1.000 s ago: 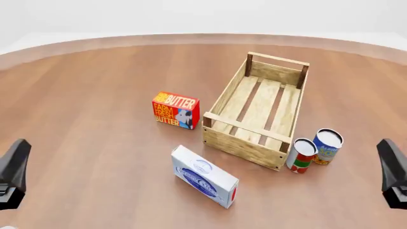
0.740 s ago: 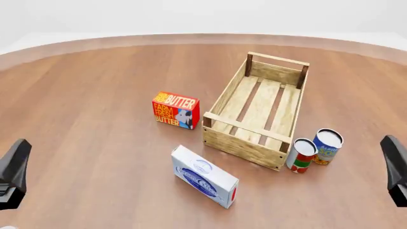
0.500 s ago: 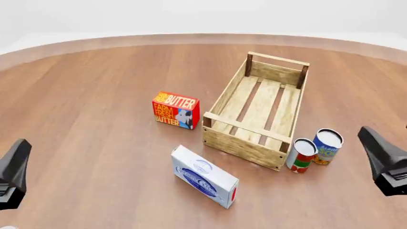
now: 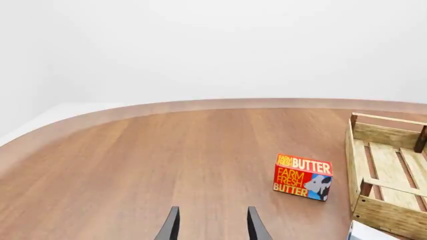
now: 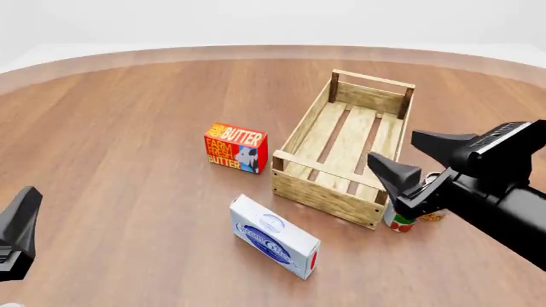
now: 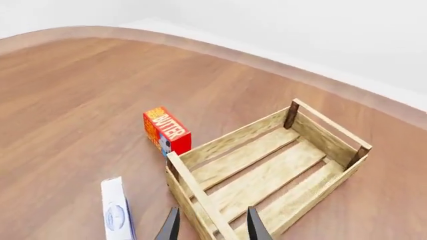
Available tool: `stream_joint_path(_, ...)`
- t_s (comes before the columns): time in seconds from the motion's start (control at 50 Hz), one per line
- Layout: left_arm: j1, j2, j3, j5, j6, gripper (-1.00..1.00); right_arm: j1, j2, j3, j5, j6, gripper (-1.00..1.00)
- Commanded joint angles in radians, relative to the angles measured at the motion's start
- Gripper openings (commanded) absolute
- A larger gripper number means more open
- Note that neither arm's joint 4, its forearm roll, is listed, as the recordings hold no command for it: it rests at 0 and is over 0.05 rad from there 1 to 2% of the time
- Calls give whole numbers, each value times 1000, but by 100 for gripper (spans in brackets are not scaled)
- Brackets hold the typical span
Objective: Pick up the ketchup, and put it in the wooden tray.
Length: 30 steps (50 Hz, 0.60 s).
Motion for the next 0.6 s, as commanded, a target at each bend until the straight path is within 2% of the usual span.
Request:
stream_joint_path(0.02,0,0,0,0,0,100,157,189,-82,-67,22,100)
stream_joint_path(0.2,0,0,0,0,0,100,223,271,-121,-95,40,100)
stream_joint_path(0.32,0,0,0,0,0,100,322,349,-177,-114,57,100)
stream_joint_path(0.6,0,0,0,0,0,100,490,493,-277,-148,88,100)
